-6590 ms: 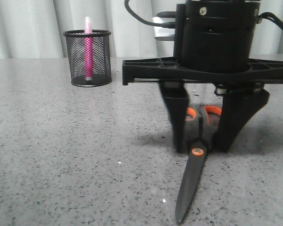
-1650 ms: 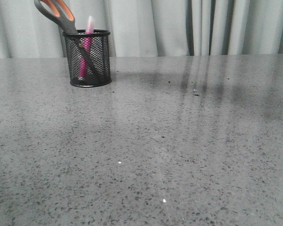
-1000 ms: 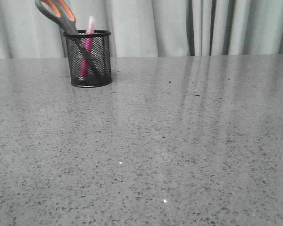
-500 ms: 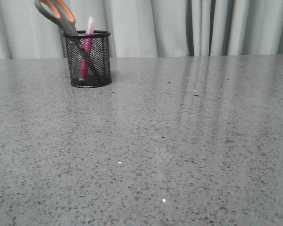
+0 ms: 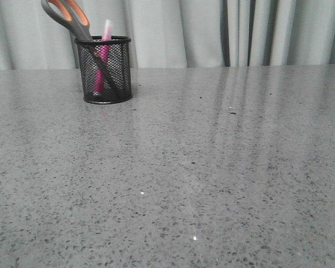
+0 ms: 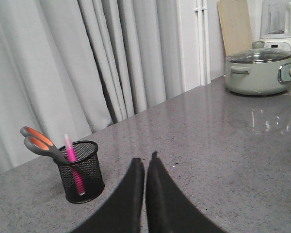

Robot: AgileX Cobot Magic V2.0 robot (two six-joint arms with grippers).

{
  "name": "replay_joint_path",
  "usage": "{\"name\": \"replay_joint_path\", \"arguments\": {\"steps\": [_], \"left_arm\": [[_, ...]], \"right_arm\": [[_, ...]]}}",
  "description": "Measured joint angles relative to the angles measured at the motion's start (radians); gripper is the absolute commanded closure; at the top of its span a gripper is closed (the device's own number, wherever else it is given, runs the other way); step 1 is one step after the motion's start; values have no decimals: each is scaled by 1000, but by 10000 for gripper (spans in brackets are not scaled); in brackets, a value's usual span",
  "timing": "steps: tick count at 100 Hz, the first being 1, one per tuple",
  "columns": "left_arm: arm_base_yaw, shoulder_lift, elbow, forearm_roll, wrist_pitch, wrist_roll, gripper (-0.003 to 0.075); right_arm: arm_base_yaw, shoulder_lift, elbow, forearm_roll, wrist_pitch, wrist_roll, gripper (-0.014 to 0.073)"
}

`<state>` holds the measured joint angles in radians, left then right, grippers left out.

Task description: Put pen and scissors into bin

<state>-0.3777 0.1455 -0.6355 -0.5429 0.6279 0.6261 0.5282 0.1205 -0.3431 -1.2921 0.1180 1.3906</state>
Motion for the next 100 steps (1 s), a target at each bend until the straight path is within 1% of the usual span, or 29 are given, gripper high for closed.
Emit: {"name": "replay_joint_path", "arguments": {"steps": [22,38,43,50,57,67,74,82,89,97,100], "left_arm": [[0,0,6,0,-2,0,739],[0,0,55,10,-11,0,739],[4,-2,82,42,-38,0,739],[33,-2,146,127,-126,-7,739],[82,-2,248,243,-256,-69,739],[169,-2,424,413,-474,-253,739],[222,-2,519,492,-576,-361,739],[260,-8,592,529,-628,-439,739],[269,-27,636,537,-628,-473,739],[269,-63,638,527,-595,-489,739],[269,-86,638,525,-563,-491,739]], "right_arm": [[0,2,0,0,2,0,648],[0,2,0,0,2,0,648],[0,2,0,0,2,0,648],[0,2,0,0,2,0,648],[0,2,0,0,2,0,648],[0,2,0,0,2,0,648],[0,2,0,0,2,0,648],[0,2,0,0,2,0,648],[0,2,0,0,2,0,648],[0,2,0,0,2,0,648],[0,2,0,0,2,0,648]]}}
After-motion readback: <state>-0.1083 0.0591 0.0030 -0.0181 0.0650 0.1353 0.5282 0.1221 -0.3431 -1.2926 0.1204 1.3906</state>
